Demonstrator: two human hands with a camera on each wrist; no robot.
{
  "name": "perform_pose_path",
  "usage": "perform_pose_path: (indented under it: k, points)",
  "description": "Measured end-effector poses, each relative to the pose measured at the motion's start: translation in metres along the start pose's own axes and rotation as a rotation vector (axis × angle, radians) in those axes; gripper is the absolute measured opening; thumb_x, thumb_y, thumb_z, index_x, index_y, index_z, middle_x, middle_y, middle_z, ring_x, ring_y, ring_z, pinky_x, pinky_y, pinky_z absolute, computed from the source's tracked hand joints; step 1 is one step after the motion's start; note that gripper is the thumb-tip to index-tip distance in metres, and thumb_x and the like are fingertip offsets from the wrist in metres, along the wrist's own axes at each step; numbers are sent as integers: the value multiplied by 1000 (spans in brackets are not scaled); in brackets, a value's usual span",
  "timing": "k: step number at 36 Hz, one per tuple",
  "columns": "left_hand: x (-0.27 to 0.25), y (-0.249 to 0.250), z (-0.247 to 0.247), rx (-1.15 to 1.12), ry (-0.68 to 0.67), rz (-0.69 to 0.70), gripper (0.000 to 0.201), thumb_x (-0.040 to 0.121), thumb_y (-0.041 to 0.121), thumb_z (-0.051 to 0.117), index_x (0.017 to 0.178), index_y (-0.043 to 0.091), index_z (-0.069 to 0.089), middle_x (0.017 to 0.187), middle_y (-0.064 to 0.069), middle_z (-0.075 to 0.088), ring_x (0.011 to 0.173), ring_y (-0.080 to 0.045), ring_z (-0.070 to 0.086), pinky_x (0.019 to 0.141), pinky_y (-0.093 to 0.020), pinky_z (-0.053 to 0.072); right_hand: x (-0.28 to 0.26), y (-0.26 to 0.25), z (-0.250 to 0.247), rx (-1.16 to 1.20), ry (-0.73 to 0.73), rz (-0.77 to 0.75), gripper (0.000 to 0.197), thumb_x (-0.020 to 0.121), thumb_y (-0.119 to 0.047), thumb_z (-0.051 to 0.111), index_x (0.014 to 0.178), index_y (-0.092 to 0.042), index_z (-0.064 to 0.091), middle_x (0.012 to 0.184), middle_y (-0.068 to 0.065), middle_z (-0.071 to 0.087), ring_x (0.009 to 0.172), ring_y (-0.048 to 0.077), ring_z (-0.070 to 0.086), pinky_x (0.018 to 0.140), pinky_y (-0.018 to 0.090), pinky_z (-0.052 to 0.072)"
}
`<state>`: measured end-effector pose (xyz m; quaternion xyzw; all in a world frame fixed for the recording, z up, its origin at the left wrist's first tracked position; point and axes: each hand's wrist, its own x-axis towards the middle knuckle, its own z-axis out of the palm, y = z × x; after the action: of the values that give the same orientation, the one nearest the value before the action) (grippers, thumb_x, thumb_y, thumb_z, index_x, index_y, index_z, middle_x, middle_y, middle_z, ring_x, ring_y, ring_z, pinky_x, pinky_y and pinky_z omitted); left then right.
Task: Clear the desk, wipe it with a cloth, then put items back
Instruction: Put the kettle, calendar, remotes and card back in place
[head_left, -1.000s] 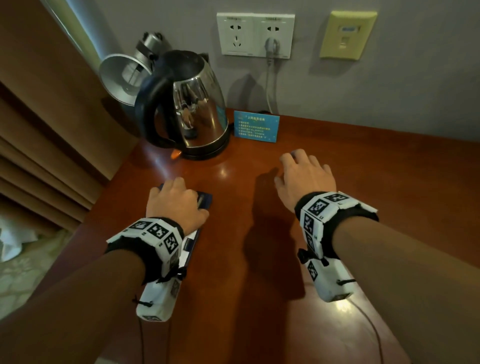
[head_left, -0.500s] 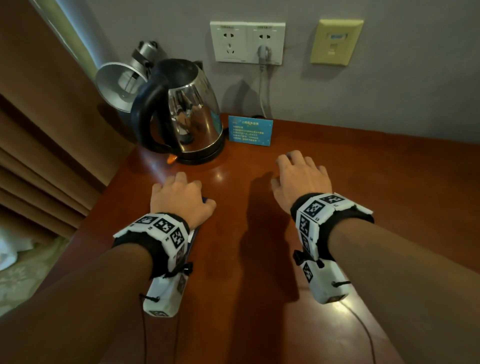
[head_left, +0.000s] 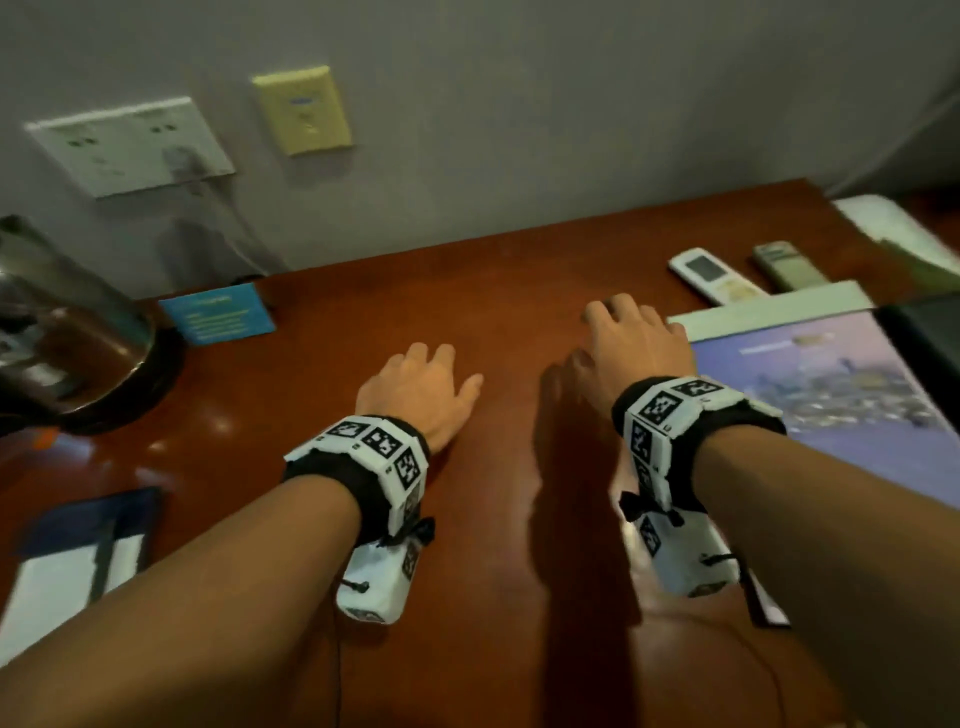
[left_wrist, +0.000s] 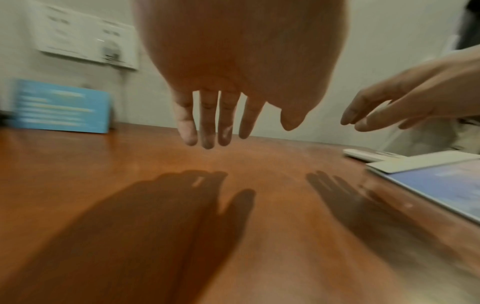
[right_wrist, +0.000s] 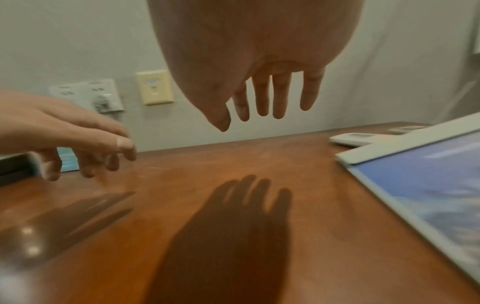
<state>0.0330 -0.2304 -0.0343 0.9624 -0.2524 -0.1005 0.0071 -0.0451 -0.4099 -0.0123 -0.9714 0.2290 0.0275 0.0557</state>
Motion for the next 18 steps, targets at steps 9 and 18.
perform_pose_path:
  k: [9, 18]
  points:
    - [7, 132, 12, -59, -101, 126, 56, 97, 58, 30, 137, 20, 38, 134, -8, 49, 118, -30, 50, 92, -42, 43, -33, 118, -10, -7, 44, 244, 41, 95, -37, 47, 130, -17, 42, 138, 8, 40, 125, 32, 40, 97, 46, 35]
    - [11, 203, 30, -69, -143, 200, 55, 95, 60, 29, 137, 24, 34, 126, -12, 56, 112, -32, 53, 87, -41, 46, -57, 193, -13, 4, 47, 410, 44, 96, -40, 44, 134, -18, 39, 138, 10, 39, 126, 32, 39, 95, 46, 38]
